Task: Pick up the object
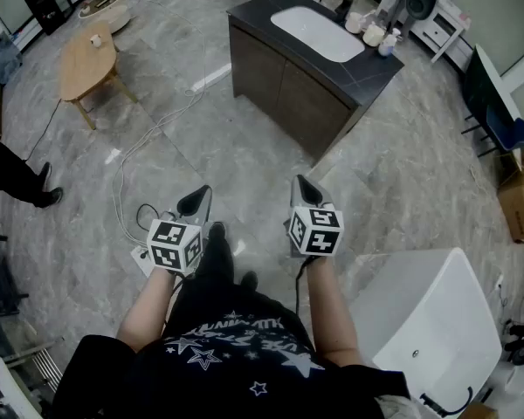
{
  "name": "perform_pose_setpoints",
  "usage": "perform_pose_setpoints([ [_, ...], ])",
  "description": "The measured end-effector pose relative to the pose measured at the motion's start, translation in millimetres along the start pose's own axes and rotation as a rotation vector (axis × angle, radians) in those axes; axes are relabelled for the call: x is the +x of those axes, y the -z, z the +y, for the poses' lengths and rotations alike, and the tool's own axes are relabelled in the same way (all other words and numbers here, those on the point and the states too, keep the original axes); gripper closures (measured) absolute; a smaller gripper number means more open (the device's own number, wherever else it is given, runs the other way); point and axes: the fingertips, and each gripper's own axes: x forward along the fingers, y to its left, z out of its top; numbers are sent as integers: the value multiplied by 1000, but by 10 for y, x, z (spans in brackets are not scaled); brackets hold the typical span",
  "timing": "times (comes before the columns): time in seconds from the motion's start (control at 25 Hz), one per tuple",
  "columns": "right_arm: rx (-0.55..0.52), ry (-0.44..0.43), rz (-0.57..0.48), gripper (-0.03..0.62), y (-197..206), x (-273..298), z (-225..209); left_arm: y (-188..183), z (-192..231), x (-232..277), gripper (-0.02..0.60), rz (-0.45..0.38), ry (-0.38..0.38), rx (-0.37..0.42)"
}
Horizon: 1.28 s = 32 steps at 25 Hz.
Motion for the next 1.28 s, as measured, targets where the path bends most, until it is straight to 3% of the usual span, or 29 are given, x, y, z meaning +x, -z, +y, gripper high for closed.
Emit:
perform_pose_setpoints([
  [0.28,-7,-4,-8,589,65,-107,101,21,-27,-166,572,-19,3,10],
  [0.76,2,-2,-8,589,81,-40,237,216,187,-269,572,14,-11,-45],
  [1.12,35,40,-38,588,-338,621,172,-70,776,233,572,9,-9,-56],
  [1.28,39,50,-48,511,-629,1204,186,-302,1198,690,572,12,18,-45],
])
